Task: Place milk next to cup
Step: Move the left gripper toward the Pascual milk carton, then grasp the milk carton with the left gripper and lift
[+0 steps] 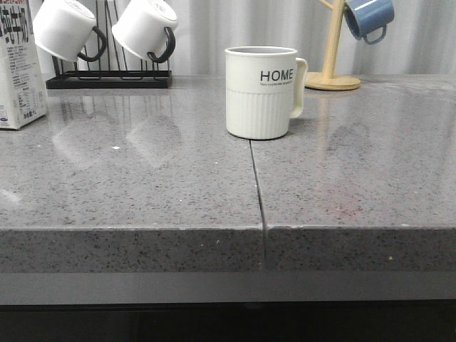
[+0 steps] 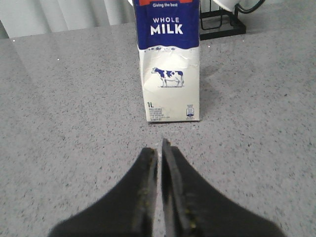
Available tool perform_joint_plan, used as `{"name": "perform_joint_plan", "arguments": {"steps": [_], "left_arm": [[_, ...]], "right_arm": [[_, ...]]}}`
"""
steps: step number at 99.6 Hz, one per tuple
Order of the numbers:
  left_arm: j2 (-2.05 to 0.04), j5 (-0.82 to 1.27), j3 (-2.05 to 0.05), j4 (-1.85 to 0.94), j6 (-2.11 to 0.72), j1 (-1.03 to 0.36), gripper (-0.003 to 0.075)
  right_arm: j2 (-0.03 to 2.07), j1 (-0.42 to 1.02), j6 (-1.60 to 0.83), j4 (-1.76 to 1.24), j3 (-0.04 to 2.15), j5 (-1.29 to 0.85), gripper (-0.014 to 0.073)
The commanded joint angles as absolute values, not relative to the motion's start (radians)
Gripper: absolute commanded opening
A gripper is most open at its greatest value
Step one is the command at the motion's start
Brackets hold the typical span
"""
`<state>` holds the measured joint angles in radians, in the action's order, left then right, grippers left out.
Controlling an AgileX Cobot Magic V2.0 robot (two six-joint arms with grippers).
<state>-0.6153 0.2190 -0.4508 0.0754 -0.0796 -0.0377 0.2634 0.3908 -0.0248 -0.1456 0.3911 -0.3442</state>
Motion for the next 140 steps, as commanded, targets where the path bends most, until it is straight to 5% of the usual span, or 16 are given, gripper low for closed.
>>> {"name": "perform_joint_plan", "arguments": {"steps": [1,18,27,48,124,140], "left_arm": [[-0.700,0.013,-0.492,0.052,-0.075,-0.036,0.0158],[-0.858,-0.194,-0.493,-0.009,-0.075,-0.036,0.0594],[-0.940,-0.225,-0.519,-0.038,-0.075,-0.036,0.0704],[-1.127,-0.271,-0.639,-0.038,-0.071,-0.047,0.0650],[-1.446,-0.287,-0.918,-0.038,-0.069,-0.089,0.0646],[-1.453,-0.287,-0.923,-0.038,-0.069,-0.089,0.0564]], "right_arm": [[0.270,0.392,-0.029,-0.140,0.420,-0.272,-0.0036],[0.270,0.392,-0.029,-0.140,0.420,-0.272,-0.0036],[0.270,0.392,-0.029,-0.140,0.420,-0.272,-0.0036],[0.270,0.392,-0.029,-0.140,0.420,-0.272,-0.0036],[0.270,0.392,-0.029,-0.140,0.420,-0.272,-0.0036],[0.270,0.392,-0.029,-0.140,0.420,-0.272,-0.0036]]}}
